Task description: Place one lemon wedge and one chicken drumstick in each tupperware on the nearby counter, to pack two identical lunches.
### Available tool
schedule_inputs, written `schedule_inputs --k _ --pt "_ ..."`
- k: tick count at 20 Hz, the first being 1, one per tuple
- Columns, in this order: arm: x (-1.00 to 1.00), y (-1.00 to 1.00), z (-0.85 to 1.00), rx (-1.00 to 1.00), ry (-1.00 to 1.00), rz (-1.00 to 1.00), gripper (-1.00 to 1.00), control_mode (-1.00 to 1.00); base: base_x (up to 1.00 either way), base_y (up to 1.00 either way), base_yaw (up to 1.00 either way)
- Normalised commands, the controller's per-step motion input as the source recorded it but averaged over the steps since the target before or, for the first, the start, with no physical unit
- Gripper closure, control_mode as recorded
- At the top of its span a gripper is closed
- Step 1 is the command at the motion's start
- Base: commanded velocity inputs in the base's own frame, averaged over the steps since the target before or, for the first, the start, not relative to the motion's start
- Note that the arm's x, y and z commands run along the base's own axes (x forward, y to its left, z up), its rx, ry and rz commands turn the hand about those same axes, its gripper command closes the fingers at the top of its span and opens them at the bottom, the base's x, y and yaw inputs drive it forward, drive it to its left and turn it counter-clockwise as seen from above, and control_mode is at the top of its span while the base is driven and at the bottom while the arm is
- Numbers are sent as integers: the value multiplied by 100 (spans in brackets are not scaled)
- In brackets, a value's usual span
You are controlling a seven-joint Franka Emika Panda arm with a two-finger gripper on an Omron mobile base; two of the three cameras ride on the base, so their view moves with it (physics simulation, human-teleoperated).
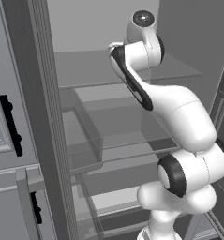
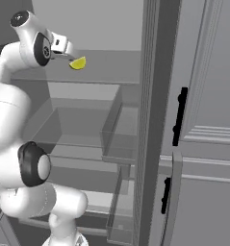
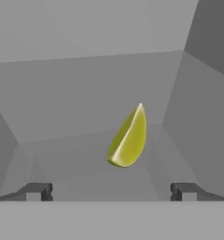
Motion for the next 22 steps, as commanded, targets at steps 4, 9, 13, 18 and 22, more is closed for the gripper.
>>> schedule_inputs --k 4,9,13,18,22 --pt "74 -28 -33 1 0 0 -100 -100 0 0 0" --pt "57 -1 -30 1 0 0 -100 -100 0 0 0" --pt "33 0 0 0 0 0 -100 -100 0 0 0" --pt "-27 -29 9 2 0 -1 -100 -100 0 0 0" --pt "6 -7 0 0 0 -2 -100 -100 0 0 0"
